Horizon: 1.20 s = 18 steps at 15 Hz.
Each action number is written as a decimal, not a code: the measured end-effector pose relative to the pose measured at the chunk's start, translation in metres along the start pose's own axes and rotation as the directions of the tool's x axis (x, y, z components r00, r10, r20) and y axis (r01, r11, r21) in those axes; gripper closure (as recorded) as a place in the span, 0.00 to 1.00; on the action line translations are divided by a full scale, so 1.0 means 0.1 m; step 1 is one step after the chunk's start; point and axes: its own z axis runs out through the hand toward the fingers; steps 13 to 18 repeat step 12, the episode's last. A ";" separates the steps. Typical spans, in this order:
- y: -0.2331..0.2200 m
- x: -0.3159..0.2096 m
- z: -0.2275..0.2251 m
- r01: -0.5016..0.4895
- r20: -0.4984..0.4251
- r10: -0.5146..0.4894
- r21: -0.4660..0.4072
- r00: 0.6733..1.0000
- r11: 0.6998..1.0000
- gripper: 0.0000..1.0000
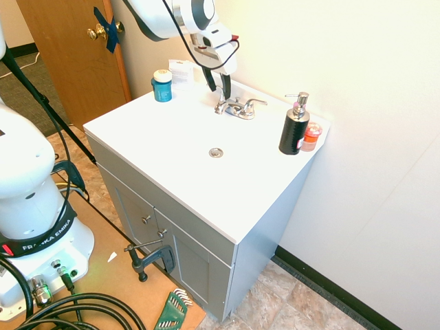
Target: Turn off the hot water
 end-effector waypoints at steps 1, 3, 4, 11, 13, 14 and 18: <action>-0.04 -0.03 0.01 0.002 0.003 -0.002 -0.013 1.000 1.000 0.00; -0.05 -0.03 -0.01 -0.001 0.024 0.001 -0.023 1.000 1.000 0.00; -0.04 -0.01 -0.03 0.015 0.045 -0.014 -0.019 0.999 1.000 0.00; 0.93 0.01 -0.37 0.172 0.319 -0.188 0.079 0.929 0.982 0.00; 1.08 0.03 -0.38 0.181 0.341 -0.202 0.093 0.918 0.979 0.00; 1.08 0.03 -0.38 0.181 0.341 -0.202 0.093 0.918 0.979 0.00; 1.08 0.03 -0.38 0.181 0.341 -0.202 0.093 0.918 0.979 0.00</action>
